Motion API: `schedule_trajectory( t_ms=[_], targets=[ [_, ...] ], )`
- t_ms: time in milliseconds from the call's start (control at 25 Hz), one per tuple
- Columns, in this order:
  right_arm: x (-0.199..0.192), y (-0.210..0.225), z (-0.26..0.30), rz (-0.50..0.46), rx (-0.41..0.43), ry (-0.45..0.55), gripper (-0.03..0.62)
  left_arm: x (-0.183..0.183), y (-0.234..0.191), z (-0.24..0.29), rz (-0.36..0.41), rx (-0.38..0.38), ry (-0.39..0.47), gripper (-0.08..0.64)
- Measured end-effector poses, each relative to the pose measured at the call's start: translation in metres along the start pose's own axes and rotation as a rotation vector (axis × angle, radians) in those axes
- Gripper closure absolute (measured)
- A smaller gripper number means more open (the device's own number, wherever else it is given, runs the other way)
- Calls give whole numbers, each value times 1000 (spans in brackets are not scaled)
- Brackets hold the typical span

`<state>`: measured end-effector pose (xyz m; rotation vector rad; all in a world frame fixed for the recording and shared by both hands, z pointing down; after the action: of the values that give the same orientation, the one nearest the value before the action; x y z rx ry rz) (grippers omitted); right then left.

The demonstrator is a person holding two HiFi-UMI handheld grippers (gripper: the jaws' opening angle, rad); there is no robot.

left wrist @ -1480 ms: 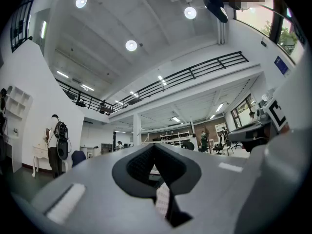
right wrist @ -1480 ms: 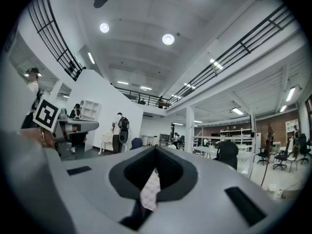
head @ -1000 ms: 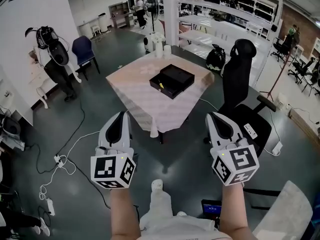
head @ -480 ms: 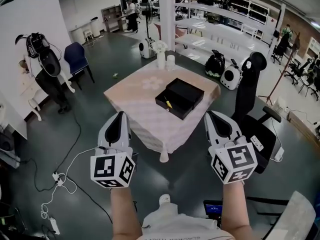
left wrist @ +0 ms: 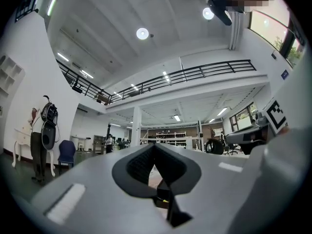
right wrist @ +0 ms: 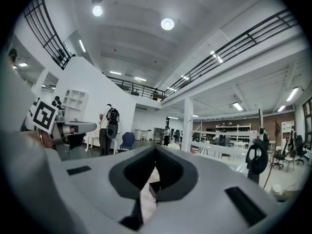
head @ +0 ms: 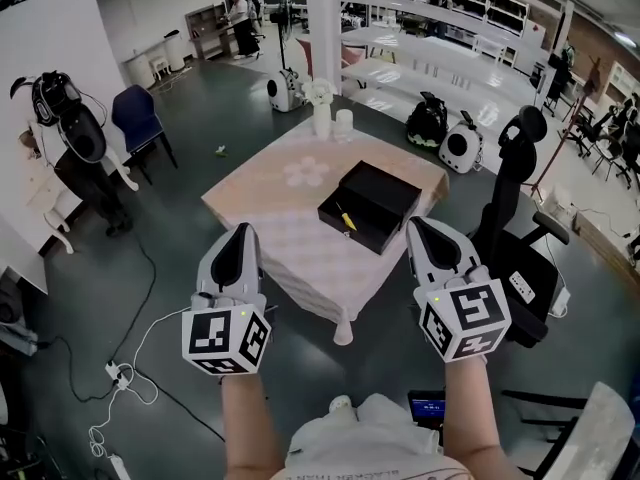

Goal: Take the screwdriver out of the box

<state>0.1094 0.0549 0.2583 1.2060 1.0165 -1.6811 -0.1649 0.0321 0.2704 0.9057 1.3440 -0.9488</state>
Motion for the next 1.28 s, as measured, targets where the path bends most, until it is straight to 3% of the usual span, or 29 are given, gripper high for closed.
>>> schedule_trajectory(
  t_ms=[480,880,1200,1240,1280],
  targets=[
    [3,27,77,-15,1,-8,588,-13,-34,71,-16,-5,-11,551],
    [13,73,173,-24,26,-9,588,-12,-58,167,-3,8,-18,551],
    [15,108,245,-13,104,-13,586,-17,-63,240,16,6,-46,551],
    [14,111,252,-8,120,-17,581,-18,-63,246,15,7,-50,551],
    [13,113,259,-4,137,-25,522,-19,-63,252,17,8,-53,551]
  ],
)
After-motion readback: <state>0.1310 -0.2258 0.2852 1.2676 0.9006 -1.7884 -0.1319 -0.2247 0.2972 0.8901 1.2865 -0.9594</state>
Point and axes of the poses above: the fingertips, and each gripper's own axes: z forward along the fingers, y to its right, x out of its top, the point moved 6 cm from there along -z, backward along the fingers, and after that the axes turned 10 degrees about -y, right-handed, at the moved point
